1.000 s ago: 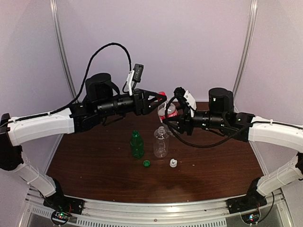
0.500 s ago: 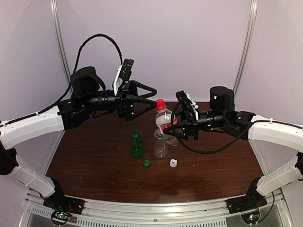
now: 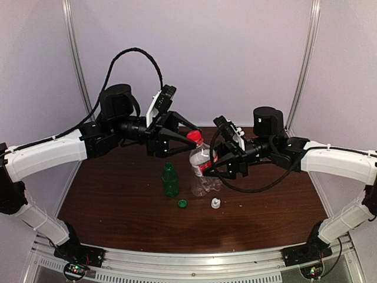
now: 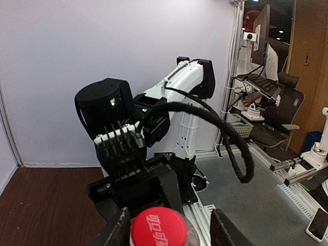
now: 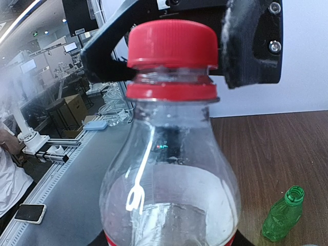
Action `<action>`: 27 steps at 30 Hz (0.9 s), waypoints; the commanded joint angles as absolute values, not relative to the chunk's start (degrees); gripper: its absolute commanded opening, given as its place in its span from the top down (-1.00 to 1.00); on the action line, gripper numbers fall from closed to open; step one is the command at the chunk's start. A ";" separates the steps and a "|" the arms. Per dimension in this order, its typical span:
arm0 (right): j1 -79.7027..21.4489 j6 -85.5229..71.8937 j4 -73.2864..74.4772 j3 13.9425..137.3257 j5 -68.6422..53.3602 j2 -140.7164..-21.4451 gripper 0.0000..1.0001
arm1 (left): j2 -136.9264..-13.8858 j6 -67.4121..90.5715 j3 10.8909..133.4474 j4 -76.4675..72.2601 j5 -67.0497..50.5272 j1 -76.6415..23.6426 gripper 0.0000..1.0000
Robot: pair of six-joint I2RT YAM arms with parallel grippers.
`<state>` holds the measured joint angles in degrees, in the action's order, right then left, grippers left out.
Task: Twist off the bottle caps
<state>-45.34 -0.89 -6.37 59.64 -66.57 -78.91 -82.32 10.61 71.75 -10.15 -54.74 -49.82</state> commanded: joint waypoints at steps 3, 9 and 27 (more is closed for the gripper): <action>-45.18 -1.70 -8.55 61.01 -68.93 -79.42 0.11 | -83.57 9.44 73.83 -10.36 -57.67 -49.64 0.06; -45.18 -1.43 -8.10 60.74 -68.84 -79.54 0.11 | -83.51 9.66 73.83 -10.60 -57.46 -49.65 0.13; -45.18 -0.79 -6.95 60.56 -69.05 -79.71 0.11 | -83.84 12.29 74.27 -13.95 -56.36 -49.66 0.11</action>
<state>-45.34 -1.37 -6.68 59.66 -67.96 -79.11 -83.26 10.85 72.23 -9.96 -55.96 -49.80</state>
